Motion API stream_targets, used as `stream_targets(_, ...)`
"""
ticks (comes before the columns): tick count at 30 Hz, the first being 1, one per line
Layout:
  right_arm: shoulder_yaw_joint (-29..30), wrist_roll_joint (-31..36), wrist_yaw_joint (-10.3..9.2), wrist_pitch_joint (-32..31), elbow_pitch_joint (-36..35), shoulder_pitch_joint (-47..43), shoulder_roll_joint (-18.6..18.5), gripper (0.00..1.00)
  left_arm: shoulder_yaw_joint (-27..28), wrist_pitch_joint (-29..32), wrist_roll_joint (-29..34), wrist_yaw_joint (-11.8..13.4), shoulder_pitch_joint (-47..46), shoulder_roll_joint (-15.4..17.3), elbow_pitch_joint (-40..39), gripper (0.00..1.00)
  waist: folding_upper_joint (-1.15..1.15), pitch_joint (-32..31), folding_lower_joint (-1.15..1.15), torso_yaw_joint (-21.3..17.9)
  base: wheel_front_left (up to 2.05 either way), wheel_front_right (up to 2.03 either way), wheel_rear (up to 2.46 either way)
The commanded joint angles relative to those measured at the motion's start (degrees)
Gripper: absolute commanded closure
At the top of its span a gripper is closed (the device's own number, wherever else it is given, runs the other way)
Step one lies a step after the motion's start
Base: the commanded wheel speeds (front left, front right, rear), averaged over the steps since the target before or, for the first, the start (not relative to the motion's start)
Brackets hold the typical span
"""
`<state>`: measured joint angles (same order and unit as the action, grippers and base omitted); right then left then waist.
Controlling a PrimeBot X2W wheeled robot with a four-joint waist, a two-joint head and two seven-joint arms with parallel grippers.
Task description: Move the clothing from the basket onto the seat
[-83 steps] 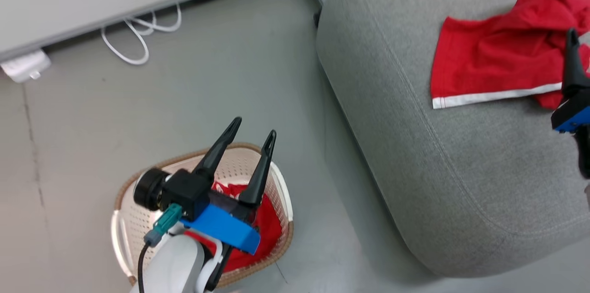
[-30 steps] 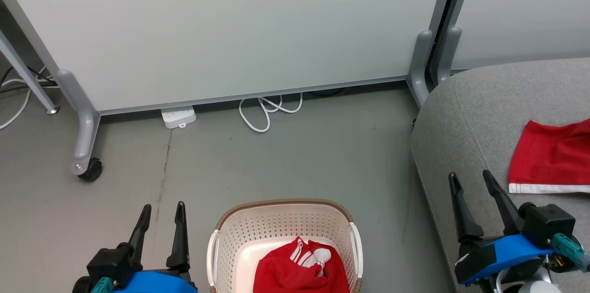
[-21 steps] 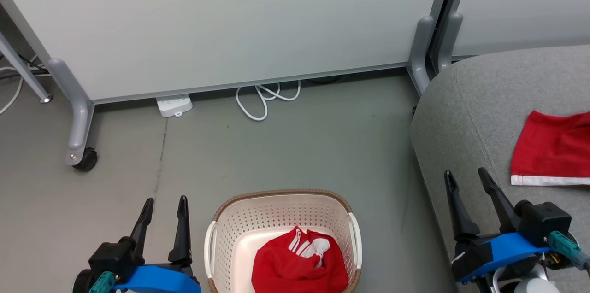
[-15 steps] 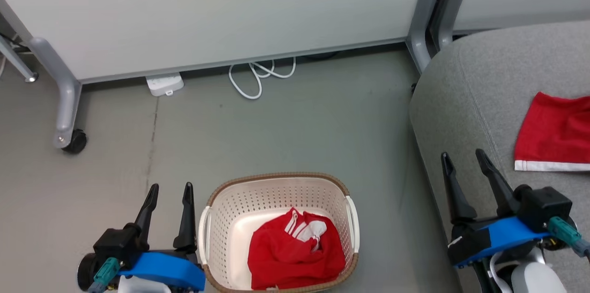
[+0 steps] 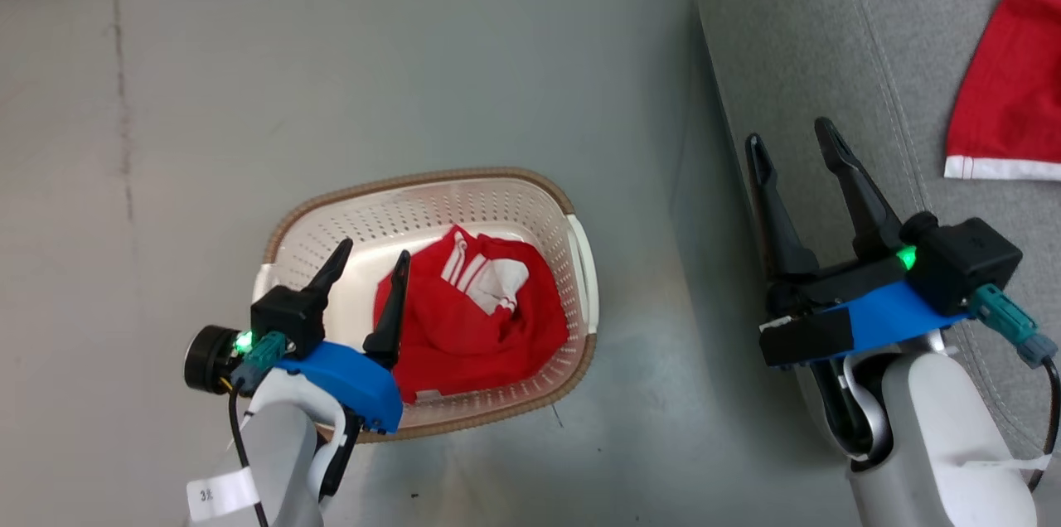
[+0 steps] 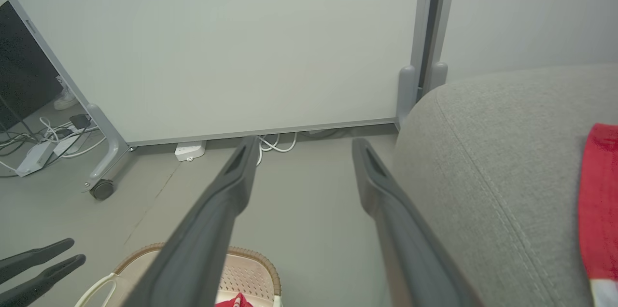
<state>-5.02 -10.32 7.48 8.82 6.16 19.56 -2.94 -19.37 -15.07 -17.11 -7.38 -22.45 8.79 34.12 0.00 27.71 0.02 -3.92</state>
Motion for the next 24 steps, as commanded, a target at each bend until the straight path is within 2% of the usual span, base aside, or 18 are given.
stream_targets(1, -1.0, -0.8, 0.03, 1.0, 0.4, 2.1, 0.1, 0.0, -1.9, 0.1, -0.8, -0.1, -3.5, 0.8, 2.6, 0.0, 0.0, 7.2, -0.02, -5.4, 0.0, 0.0, 0.0)
stream_targets(7, -4.3, -3.2, 0.02, 3.3, 1.9, 6.5, 0.1, 0.0, -9.7, 2.5, -3.1, -0.1, -11.1, 3.1, 10.3, 0.0, 0.0, 13.7, -0.02, -9.8, 0.0, 0.0, 0.0)
stream_targets(15, -6.9, -5.6, 0.02, 5.4, 3.1, 9.5, 0.1, 0.0, -15.9, 5.9, -6.9, -0.1, -16.2, 5.2, 16.4, 0.0, 0.0, 19.0, -0.02, -13.8, 0.0, 0.0, 0.0)
stream_targets(20, -8.2, -7.4, 0.02, 6.1, 3.5, 10.7, 0.1, 0.0, -18.7, 8.8, -10.2, -0.1, -18.1, 6.7, 18.9, 0.0, 0.0, 21.2, -0.02, -15.4, 0.0, 0.0, 0.0)
stream_targets(24, -9.1, -8.3, 0.02, 6.4, 3.7, 11.4, 0.1, 0.0, -18.8, 11.8, -11.3, 0.6, -19.3, 7.6, 22.4, 0.0, 0.0, 22.1, -0.02, -16.2, 0.0, 0.0, 0.0)
